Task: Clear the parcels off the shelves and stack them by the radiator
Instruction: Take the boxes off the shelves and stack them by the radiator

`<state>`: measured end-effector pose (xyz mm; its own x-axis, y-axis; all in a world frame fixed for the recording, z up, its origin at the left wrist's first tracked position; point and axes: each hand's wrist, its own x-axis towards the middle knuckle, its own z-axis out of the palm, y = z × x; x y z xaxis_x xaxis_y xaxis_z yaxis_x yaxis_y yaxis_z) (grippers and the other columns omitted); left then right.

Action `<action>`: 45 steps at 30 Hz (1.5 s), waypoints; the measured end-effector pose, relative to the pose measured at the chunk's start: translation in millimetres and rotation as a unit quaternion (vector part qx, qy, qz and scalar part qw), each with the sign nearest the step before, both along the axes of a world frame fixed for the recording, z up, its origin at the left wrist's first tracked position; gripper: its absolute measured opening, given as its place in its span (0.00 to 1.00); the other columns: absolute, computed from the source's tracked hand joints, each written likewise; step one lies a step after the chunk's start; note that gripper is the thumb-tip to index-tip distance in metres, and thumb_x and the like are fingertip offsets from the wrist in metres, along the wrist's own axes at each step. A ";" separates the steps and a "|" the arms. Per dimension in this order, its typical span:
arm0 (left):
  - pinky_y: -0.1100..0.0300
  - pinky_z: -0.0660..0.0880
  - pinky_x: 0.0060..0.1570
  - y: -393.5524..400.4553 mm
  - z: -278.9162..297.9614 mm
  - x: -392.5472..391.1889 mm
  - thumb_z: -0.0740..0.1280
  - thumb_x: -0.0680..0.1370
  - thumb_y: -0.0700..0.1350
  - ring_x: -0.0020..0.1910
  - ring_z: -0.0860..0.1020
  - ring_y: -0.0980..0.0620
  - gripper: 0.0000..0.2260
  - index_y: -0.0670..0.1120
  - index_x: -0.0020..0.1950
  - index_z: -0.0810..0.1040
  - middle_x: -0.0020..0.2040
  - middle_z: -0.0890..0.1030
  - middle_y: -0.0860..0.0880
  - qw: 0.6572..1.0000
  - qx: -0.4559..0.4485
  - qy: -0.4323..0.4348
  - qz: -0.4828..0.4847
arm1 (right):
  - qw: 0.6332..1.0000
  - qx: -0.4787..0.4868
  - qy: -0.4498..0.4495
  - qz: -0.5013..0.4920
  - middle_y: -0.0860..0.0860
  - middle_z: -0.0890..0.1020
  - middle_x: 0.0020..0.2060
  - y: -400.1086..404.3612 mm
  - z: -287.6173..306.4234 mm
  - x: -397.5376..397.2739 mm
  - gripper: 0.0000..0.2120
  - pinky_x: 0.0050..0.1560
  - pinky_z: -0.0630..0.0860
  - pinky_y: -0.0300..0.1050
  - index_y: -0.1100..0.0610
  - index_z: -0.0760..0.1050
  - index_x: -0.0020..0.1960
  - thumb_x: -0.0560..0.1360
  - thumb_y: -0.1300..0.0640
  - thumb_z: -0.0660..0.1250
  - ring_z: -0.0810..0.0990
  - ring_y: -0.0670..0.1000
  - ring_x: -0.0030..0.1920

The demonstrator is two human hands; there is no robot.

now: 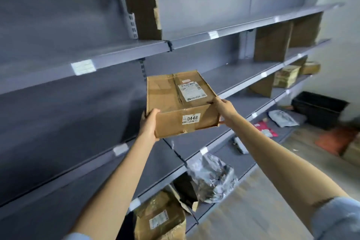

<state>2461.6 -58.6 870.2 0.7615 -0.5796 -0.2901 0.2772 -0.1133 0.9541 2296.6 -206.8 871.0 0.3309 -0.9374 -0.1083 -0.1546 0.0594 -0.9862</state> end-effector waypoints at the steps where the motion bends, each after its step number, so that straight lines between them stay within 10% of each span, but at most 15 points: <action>1: 0.56 0.76 0.36 -30.9 -2.7 -27.4 0.66 0.72 0.52 0.38 0.76 0.49 0.09 0.55 0.50 0.71 0.44 0.76 0.49 0.999 0.007 -0.003 -0.034 | 1.000 -0.006 0.010 -0.026 0.57 0.78 0.50 -18.6 -2.5 -40.0 0.14 0.49 0.76 0.49 0.62 0.75 0.55 0.76 0.54 0.60 0.78 0.56 0.49; 7: 0.54 0.73 0.43 -198.2 -35.9 -216.2 0.63 0.71 0.53 0.36 0.74 0.47 0.07 0.51 0.38 0.70 0.36 0.74 0.47 0.956 0.083 0.051 -0.275 | 0.982 0.007 0.055 -0.180 0.57 0.76 0.48 -100.4 -35.2 -283.7 0.17 0.43 0.74 0.46 0.67 0.73 0.60 0.78 0.56 0.59 0.75 0.54 0.49; 14: 0.47 0.72 0.56 -319.8 -87.7 -362.1 0.62 0.72 0.52 0.43 0.73 0.45 0.09 0.48 0.36 0.67 0.36 0.72 0.45 0.909 0.117 0.085 -0.391 | 0.962 0.034 0.002 -0.271 0.56 0.72 0.65 -170.4 -79.6 -431.1 0.25 0.67 0.68 0.47 0.60 0.61 0.72 0.80 0.48 0.58 0.73 0.53 0.63; 21: 0.52 0.74 0.42 -480.8 -119.8 -416.6 0.63 0.71 0.51 0.37 0.75 0.45 0.08 0.48 0.36 0.70 0.35 0.75 0.45 0.880 0.151 0.065 -0.447 | 0.949 0.140 -0.008 -0.282 0.50 0.74 0.51 -293.8 -124.0 -497.7 0.32 0.19 0.69 0.34 0.50 0.57 0.73 0.75 0.38 0.60 0.72 0.48 0.43; 26: 0.48 0.75 0.46 -621.7 -131.0 -475.7 0.65 0.71 0.51 0.45 0.76 0.44 0.08 0.49 0.47 0.73 0.46 0.76 0.43 0.853 0.148 0.068 -0.496 | 0.920 0.208 -0.050 -0.327 0.54 0.70 0.69 -405.2 -123.2 -563.3 0.42 0.63 0.70 0.52 0.56 0.65 0.70 0.64 0.33 0.69 0.67 0.58 0.70; 29: 0.49 0.76 0.40 -688.0 -134.2 -530.9 0.66 0.71 0.50 0.42 0.76 0.45 0.10 0.48 0.50 0.72 0.46 0.76 0.43 0.844 0.139 0.095 -0.509 | 0.901 0.206 -0.087 -0.373 0.55 0.69 0.70 -464.3 -116.7 -608.0 0.50 0.69 0.65 0.54 0.57 0.61 0.73 0.60 0.31 0.70 0.66 0.58 0.70; 37: 0.45 0.75 0.45 -812.1 -165.4 -714.7 0.66 0.73 0.48 0.45 0.75 0.47 0.25 0.58 0.69 0.64 0.50 0.75 0.48 0.780 0.147 0.097 -0.600 | 0.792 0.249 -0.159 -0.535 0.56 0.67 0.69 -544.7 -163.4 -756.5 0.35 0.60 0.75 0.55 0.53 0.63 0.67 0.68 0.37 0.68 0.71 0.56 0.66; 45: 0.35 0.60 0.65 -932.7 -215.2 -882.3 0.65 0.75 0.57 0.70 0.65 0.41 0.24 0.52 0.69 0.67 0.71 0.67 0.42 0.645 0.303 0.091 -0.696 | 0.745 0.295 -0.108 -0.588 0.56 0.70 0.55 -629.2 -192.6 -939.6 0.20 0.39 0.77 0.48 0.56 0.67 0.58 0.72 0.47 0.67 0.74 0.57 0.54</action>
<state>1579.3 -991.2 655.0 -0.4522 -0.4030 -0.7957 -0.3949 -0.7094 0.5838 1357.0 -836.0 678.5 -0.6121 -0.4037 -0.6800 0.5056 0.4613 -0.7290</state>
